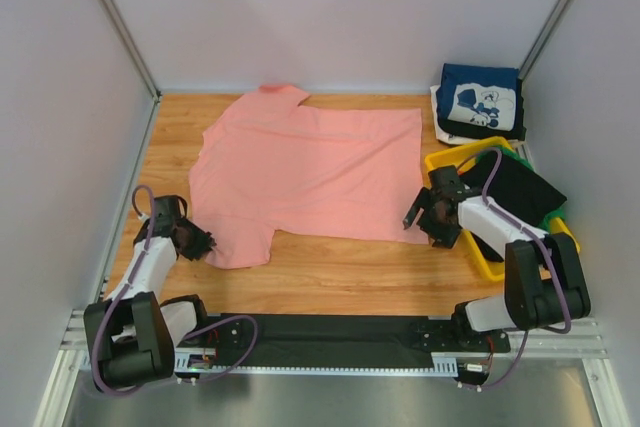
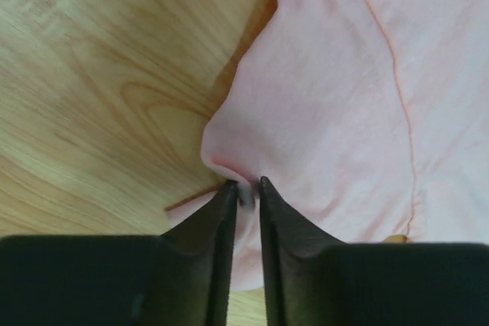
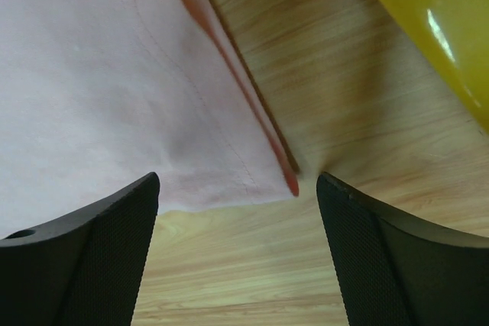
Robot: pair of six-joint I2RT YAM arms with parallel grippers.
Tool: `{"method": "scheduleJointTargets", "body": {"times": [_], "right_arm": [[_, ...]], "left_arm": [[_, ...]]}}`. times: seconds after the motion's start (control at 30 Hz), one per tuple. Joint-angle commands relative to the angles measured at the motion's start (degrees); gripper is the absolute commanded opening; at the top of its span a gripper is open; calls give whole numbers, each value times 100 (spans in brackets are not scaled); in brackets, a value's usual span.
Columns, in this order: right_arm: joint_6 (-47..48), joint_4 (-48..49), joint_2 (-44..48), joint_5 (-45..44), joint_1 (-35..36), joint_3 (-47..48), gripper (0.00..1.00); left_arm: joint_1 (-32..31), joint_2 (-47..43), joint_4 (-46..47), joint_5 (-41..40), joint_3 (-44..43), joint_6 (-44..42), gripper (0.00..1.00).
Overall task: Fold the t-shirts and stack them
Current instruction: Fold the tshirt
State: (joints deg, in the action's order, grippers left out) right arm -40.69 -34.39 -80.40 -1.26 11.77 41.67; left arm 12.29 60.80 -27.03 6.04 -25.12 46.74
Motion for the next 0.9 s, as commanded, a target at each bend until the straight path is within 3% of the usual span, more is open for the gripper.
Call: {"method": "scheduleJointTargets", "body": {"times": [0.0,0.1,0.13,0.23,0.27,0.63,0.77,0.87], "right_arm": [[-176,380,-99,38,-17,-53,81],[-212,433,-55,38,-17,-194,60],[-212,425,-2,12,-17,-220,46],[-212,372,121,29,-17,-300,24],[-203,320,243,29,-17,-317,2],[-457,-1227,2457,-481,-17,-309,0],[-475,-1342,2512,-446,-25,6,0],[-379,-1290,2047,-577,-26,367,0]], "left_arm": [[1,-67,189,11,157,-69,22],[-8,-304,101,2,52,-86,10],[1,-349,49,-24,8,-95,3],[-8,-533,-223,-50,-220,-121,0],[-8,-595,-363,-25,-351,-156,0],[1,-1808,-1885,-499,-1776,-666,0],[10,-1615,-1886,-341,-2286,-631,0],[1,-1168,-1535,-209,-2584,-622,0]]}}
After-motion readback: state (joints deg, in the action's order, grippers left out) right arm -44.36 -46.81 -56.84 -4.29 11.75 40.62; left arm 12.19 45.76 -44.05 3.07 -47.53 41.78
